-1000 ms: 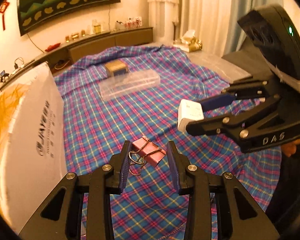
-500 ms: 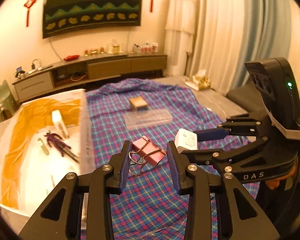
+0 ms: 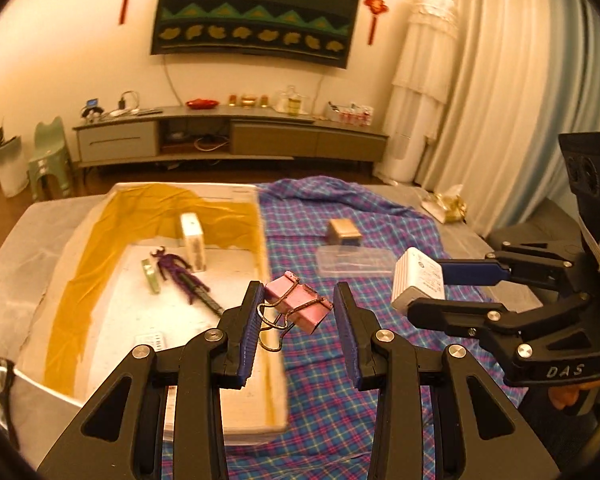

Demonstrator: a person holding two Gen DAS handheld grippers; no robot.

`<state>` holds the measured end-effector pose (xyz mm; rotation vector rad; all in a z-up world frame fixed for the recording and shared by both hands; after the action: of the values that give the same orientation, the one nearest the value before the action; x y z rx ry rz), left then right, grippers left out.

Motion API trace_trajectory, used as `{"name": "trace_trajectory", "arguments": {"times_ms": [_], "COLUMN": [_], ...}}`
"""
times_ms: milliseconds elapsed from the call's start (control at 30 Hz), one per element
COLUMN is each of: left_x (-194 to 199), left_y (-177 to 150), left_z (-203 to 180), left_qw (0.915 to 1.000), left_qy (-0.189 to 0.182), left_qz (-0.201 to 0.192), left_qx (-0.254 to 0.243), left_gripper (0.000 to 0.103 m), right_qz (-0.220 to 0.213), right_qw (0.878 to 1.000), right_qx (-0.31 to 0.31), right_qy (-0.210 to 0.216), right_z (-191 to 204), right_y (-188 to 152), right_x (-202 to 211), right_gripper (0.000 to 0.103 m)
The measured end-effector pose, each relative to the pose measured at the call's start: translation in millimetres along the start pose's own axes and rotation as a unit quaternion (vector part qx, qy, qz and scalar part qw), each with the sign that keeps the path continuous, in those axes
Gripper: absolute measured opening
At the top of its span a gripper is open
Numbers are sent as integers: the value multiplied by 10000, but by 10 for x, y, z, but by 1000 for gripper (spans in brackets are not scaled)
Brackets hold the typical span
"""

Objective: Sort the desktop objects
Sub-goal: 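Carry the pink binder clips and white charger over the cardboard box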

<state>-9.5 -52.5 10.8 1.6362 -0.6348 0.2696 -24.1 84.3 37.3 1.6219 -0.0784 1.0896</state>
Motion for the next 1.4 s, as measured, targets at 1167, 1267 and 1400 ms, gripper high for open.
{"name": "trace_trajectory", "arguments": {"times_ms": [1167,1267,1400], "left_x": [83,39,-19], "left_y": [218,233,247], "left_z": [1134,1225,1349], "left_qw": [9907,9893,9872], "left_qy": [893,997,1076], "left_qz": [97,179,285], "left_qx": [1018,1049,1140], "left_gripper": [37,37,37], "right_qz": [297,354,438], "right_qw": [9936,9929,9921], "right_qx": [1068,1108,1149], "right_qy": [227,240,257], "right_z": [913,927,931], "right_y": [827,863,900], "right_x": [-679,-756,-868], "right_gripper": [46,46,46]}}
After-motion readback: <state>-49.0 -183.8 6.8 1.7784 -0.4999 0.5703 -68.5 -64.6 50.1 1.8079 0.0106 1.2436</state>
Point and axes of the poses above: each gripper's, at about its wrist camera, not at the fingertips, and x roughly against the way its jaws point, z to its left, y to its top, the point moved 2 cm from there along -x, roughly the way its jaws point, and after that the axes turned 3 degrees about -z, right-handed, at the moved point
